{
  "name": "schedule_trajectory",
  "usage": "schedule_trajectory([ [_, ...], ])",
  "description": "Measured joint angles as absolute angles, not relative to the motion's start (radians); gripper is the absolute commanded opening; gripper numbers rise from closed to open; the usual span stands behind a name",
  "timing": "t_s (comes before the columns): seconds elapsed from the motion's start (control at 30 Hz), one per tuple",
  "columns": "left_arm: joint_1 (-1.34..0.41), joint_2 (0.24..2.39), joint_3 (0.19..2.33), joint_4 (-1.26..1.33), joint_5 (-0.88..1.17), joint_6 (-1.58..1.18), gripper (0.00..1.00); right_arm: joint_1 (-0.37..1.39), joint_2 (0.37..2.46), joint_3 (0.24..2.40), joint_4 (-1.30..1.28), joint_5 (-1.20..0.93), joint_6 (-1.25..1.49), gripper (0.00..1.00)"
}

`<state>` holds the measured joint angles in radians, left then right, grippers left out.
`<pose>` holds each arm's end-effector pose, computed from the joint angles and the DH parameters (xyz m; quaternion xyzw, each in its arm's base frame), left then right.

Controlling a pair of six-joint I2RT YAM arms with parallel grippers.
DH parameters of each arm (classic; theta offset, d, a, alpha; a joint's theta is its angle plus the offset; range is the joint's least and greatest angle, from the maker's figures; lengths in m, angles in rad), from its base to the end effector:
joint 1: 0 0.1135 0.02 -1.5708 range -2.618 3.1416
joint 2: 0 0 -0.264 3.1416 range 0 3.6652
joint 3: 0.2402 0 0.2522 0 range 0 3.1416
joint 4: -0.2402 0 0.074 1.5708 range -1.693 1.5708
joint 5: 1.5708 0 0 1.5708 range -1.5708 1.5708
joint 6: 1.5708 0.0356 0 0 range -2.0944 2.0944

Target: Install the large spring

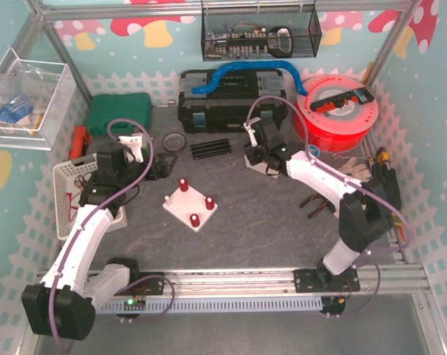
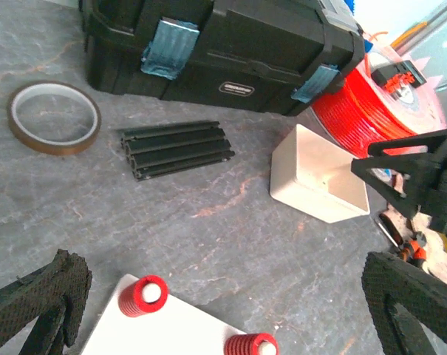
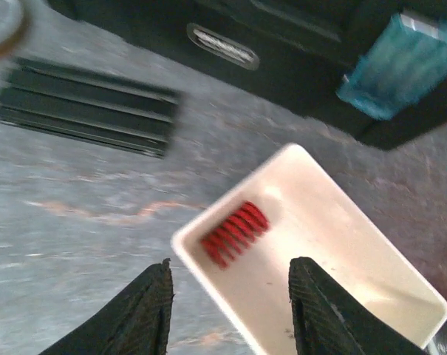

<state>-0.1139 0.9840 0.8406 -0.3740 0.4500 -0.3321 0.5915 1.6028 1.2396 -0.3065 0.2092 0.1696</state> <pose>0.2139 -0.0401 0.3053 0.0197 0.8499 -0.2965 0.4352 0.3063 0.1969 0.2789 -0.1430 0.8850 0.0736 0.4370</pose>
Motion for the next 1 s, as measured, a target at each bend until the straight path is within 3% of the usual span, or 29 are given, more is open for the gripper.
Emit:
schedule_trajectory([
  [0.3, -0.115, 0.986, 0.831, -0.297, 0.381, -0.329, 0.99, 0.366, 1.875, 1.320, -0.303, 0.099, 0.238, 0.49],
  [0.63, -0.121, 0.987, 0.831, -0.228, 0.324, -0.325, 0.99, 0.363, 2.072, 1.473, -0.279, 0.019, 0.387, 0.54],
  [1.0, -0.128, 0.989, 0.819, -0.210, 0.302, -0.325, 0.99, 0.358, 2.091, 1.488, -0.268, 0.019, 0.424, 0.53],
])
